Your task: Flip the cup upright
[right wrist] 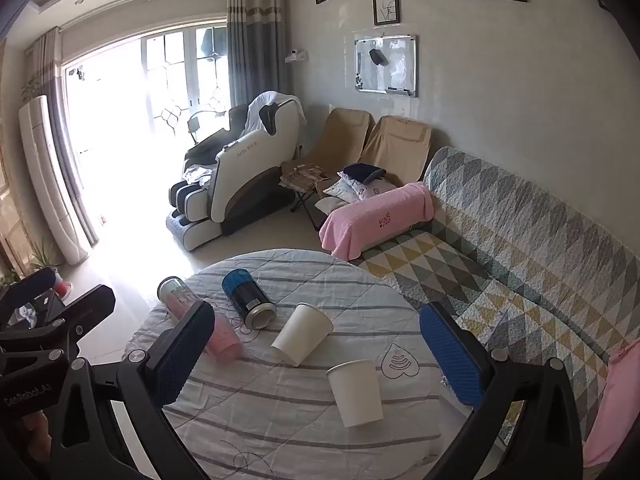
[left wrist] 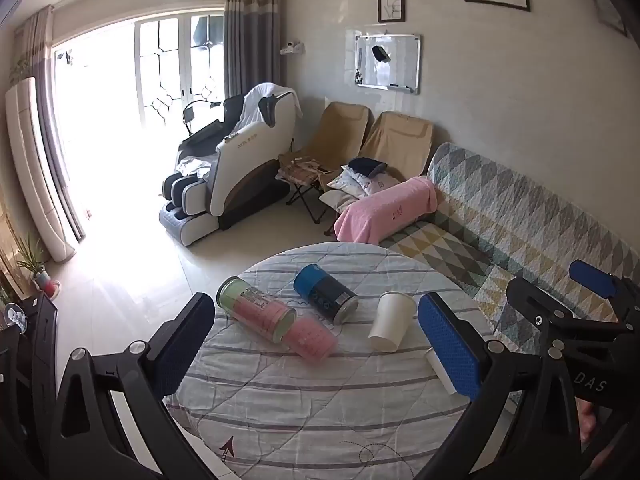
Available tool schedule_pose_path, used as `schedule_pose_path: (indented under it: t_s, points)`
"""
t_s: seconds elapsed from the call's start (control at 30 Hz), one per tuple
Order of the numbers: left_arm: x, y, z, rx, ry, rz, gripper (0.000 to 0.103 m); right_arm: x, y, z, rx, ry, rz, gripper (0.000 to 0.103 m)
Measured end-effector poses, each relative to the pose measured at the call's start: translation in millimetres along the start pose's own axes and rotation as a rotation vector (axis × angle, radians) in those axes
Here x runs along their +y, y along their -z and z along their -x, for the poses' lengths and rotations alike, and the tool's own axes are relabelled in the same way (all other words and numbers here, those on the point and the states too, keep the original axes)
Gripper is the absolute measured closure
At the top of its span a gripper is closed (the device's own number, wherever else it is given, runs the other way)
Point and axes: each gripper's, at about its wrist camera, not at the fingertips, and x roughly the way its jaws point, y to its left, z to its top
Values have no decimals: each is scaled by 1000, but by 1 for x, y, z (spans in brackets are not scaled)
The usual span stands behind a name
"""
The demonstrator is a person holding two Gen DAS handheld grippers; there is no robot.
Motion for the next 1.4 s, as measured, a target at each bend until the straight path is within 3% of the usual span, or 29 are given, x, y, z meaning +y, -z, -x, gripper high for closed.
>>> schedule_pose_path:
  t_s: [1.4]
  points:
    - [-5,7,2,28,18,-11,0,-8,10,10,37,48,2,0]
